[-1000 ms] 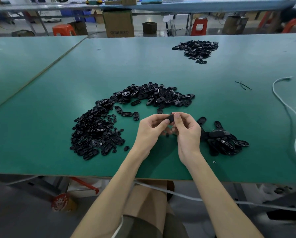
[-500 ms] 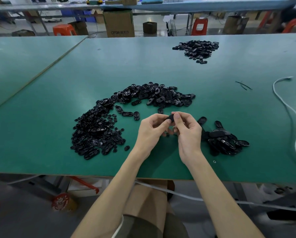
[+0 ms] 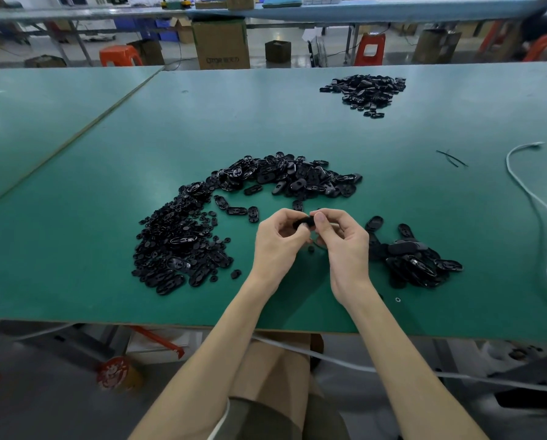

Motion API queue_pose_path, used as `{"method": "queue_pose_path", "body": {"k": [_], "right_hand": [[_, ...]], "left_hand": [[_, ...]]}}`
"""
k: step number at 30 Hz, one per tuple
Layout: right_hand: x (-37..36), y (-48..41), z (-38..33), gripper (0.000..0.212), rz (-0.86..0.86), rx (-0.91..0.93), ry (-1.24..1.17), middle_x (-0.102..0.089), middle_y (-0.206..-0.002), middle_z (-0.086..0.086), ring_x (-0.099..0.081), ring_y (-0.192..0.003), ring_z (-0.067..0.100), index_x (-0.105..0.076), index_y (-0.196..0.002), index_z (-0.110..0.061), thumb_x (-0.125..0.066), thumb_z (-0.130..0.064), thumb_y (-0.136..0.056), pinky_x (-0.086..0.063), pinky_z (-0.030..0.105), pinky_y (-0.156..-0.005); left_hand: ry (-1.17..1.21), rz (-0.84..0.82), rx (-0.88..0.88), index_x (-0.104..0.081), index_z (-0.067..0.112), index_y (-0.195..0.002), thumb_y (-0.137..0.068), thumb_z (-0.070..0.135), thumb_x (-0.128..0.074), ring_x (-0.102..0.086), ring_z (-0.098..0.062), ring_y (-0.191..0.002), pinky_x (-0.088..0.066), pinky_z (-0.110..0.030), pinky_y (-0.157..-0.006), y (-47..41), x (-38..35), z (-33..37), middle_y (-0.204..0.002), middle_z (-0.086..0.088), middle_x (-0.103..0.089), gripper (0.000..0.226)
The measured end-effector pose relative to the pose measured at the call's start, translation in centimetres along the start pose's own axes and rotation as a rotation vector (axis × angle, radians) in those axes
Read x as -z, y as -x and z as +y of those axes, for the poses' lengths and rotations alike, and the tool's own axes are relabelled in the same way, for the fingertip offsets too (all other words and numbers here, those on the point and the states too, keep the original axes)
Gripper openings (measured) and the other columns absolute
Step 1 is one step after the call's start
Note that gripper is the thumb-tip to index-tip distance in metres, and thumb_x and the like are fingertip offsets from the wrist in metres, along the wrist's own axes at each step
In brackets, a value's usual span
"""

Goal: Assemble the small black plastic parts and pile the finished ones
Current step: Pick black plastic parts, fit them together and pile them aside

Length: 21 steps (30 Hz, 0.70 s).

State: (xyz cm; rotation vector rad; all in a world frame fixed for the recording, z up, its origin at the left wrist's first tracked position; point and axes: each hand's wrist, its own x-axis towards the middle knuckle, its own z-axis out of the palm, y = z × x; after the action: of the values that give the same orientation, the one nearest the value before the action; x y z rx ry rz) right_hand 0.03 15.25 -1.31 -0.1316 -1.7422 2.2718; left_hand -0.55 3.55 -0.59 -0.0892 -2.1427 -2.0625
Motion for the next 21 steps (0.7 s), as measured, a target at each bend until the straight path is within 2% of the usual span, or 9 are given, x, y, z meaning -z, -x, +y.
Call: {"method": "queue_pose_path", "body": {"k": [4, 14, 16, 19, 21], "right_hand": [[0.03, 0.10, -0.14, 0.006, -0.011, 0.004, 0.027, -0.075, -0.083, -0.007, -0.067, -0.079, 0.004, -0.075, -0.098, -0.014, -0.070, -0.013, -0.098, -0.055, 0.020, -0.073], [-0.12, 0.23, -0.40, 0.006, 0.001, -0.011, 0.026, -0.074, -0.080, -0.009, -0.064, -0.075, 0.001, -0.076, -0.096, -0.014, -0.070, -0.013, -0.098, -0.052, 0.018, -0.070], [-0.15, 0.24, -0.46, 0.006, 0.003, -0.018, 0.025, -0.074, -0.081, -0.009, -0.064, -0.076, 0.003, -0.076, -0.095, -0.014, -0.070, -0.013, -0.098, -0.052, 0.019, -0.071], [-0.21, 0.21, -0.52, 0.007, 0.024, -0.030, 0.010, -0.073, -0.079, -0.006, -0.063, -0.073, 0.006, -0.075, -0.095, -0.014, -0.069, -0.013, -0.098, -0.054, 0.021, -0.068], [-0.15, 0.23, -0.55, 0.008, 0.045, -0.042, -0.013, -0.070, -0.074, -0.007, -0.058, -0.067, 0.009, -0.074, -0.095, -0.014, -0.068, -0.013, -0.099, -0.053, 0.023, -0.066]], "left_hand": [[-0.030, 0.022, -0.013, -0.071, 0.006, -0.095, -0.091, -0.001, -0.064, -0.066, -0.020, -0.072, -0.059, -0.044, -0.076, 0.06, -0.10, -0.01, -0.081, -0.011, -0.073, 0.011], [-0.062, 0.028, -0.022, -0.073, 0.014, -0.092, -0.090, 0.003, -0.065, -0.068, -0.018, -0.073, -0.060, -0.044, -0.076, 0.00, -0.11, -0.18, -0.080, -0.001, -0.073, 0.013], [-0.066, 0.029, -0.019, -0.072, 0.016, -0.091, -0.090, 0.004, -0.066, -0.067, -0.017, -0.072, -0.061, -0.041, -0.074, -0.06, -0.12, -0.26, -0.079, 0.001, -0.073, 0.014], [-0.044, -0.010, -0.014, -0.074, 0.017, -0.094, -0.093, 0.004, -0.068, -0.069, -0.012, -0.071, -0.057, -0.027, -0.070, -0.07, 0.09, -0.26, -0.079, 0.002, -0.075, 0.014], [0.015, -0.068, -0.008, -0.075, 0.014, -0.098, -0.095, 0.006, -0.069, -0.071, -0.016, -0.071, -0.058, -0.026, -0.071, 0.00, 0.26, -0.10, -0.081, -0.002, -0.077, 0.010]]}}
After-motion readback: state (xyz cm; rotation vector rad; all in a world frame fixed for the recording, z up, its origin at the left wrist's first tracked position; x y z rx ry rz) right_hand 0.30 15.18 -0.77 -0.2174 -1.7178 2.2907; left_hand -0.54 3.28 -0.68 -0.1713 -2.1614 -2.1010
